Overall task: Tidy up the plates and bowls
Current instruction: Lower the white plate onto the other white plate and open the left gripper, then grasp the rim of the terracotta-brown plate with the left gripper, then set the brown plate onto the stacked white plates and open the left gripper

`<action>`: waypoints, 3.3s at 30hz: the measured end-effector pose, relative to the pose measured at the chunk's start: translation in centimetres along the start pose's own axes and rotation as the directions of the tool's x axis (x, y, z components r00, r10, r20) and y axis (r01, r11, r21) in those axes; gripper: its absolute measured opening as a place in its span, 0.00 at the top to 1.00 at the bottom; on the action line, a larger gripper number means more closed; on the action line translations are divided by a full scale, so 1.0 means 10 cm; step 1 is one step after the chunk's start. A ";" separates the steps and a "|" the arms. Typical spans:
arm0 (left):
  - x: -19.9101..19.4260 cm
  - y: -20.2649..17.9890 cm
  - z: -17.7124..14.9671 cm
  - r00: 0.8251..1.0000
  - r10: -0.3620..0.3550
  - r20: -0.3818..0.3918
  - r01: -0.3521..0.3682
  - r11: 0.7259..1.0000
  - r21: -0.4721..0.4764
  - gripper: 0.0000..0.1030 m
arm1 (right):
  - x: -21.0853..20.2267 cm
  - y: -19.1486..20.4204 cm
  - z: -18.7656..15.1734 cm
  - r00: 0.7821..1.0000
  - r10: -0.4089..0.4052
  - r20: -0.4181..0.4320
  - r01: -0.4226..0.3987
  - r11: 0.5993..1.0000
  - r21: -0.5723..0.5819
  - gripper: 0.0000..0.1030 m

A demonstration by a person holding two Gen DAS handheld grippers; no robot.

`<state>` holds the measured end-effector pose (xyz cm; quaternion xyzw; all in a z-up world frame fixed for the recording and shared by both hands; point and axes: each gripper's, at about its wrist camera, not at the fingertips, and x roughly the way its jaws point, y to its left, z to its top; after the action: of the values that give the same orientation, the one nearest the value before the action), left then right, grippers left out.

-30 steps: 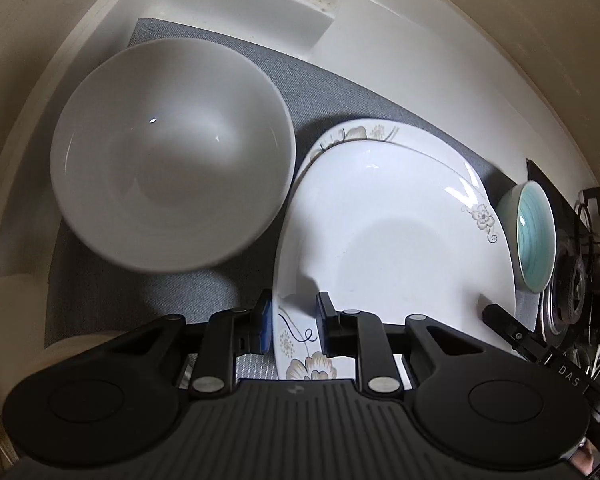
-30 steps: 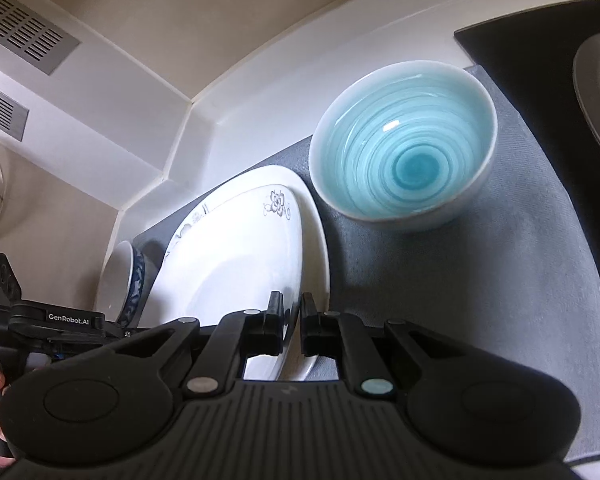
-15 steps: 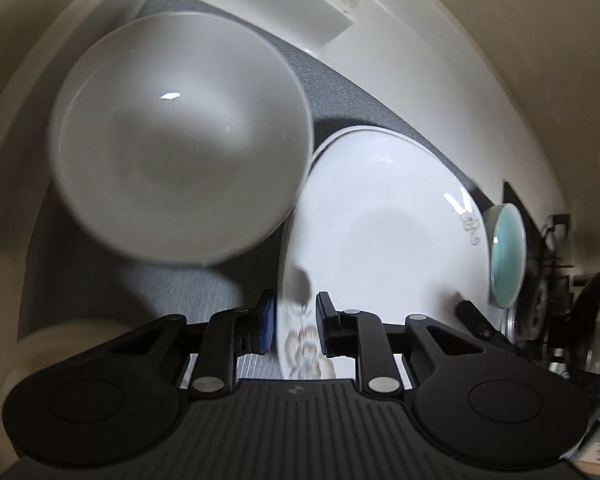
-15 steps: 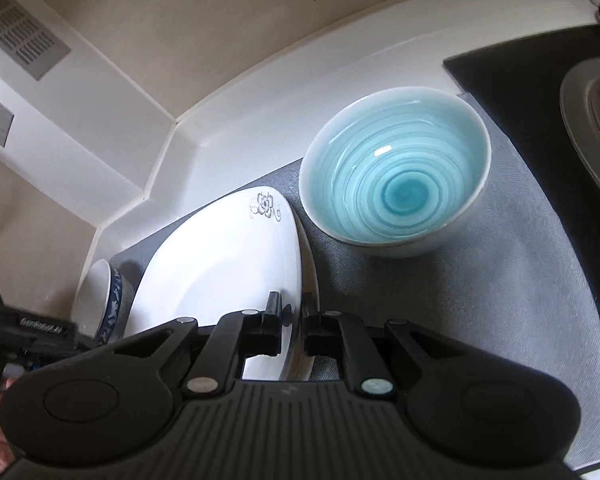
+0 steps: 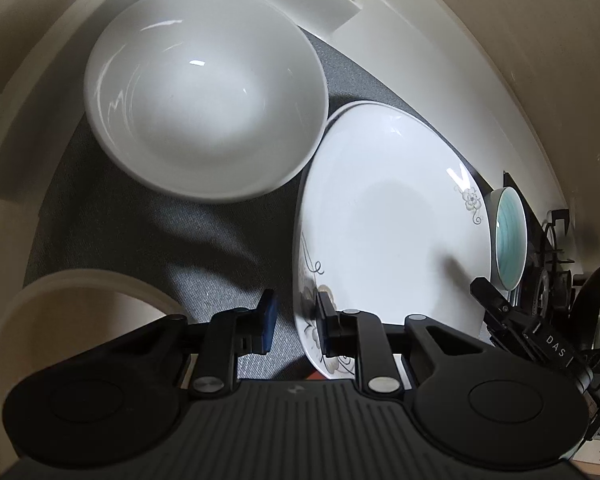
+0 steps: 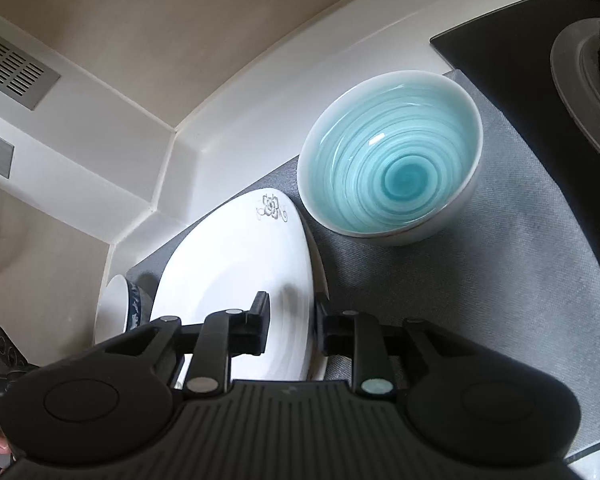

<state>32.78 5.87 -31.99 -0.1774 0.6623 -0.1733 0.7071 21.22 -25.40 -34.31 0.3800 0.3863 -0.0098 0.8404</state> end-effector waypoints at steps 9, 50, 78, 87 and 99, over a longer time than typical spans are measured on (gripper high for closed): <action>-0.03 0.02 0.01 0.998 -0.057 -0.005 0.057 0.998 -0.023 0.79 | -0.14 0.05 -0.10 0.998 0.055 0.007 -0.055 0.998 0.006 0.32; 0.02 -0.59 -1.07 0.987 0.158 0.017 -0.151 0.898 0.414 0.46 | -0.44 0.25 -1.13 0.958 -0.237 -0.162 0.137 0.874 -0.465 0.95; -0.22 -1.15 -1.09 0.988 0.150 0.049 -0.155 0.874 0.460 0.93 | -1.25 0.60 -0.74 0.987 -0.162 0.006 0.147 0.877 -0.457 0.96; -0.31 -1.18 -0.52 0.985 0.111 0.134 -0.154 0.916 0.369 0.93 | -0.86 0.79 -0.12 0.993 -0.116 0.034 0.119 0.893 -0.433 0.96; -0.08 -1.09 0.10 0.969 0.154 0.194 -0.205 0.938 0.279 0.93 | -0.23 0.98 0.17 0.984 -0.167 0.058 0.175 0.884 -0.434 0.96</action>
<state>33.65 -3.29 -26.03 -0.0217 0.5797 -0.1895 0.7922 23.75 -20.21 -25.87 0.1462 0.4025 -0.0005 0.9037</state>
